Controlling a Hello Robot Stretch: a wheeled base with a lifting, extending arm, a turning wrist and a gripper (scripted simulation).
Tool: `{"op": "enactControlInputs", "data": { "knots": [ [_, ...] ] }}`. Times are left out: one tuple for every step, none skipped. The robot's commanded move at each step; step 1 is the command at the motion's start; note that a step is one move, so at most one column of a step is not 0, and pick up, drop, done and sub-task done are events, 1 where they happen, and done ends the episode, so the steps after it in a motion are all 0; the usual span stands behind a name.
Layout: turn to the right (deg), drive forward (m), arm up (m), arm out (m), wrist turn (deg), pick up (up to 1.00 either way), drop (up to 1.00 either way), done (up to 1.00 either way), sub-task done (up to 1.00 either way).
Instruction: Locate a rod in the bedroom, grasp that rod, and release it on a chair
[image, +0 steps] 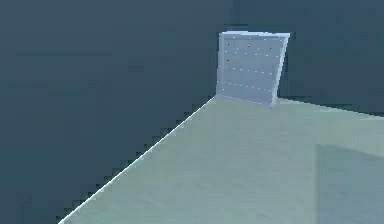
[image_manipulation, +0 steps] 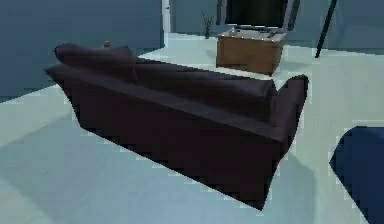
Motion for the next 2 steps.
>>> {"op": "enactControlInputs", "data": {
  "knots": [
    [42.0, 0.0, 0.0, 0.0, 0.0, 0.0, 0.0, 0.0, 0.0],
    [0.0, 1.0, 0.0, 0.0, 0.0, 0.0, 0.0, 0.0, 0.0]
  ]
}}
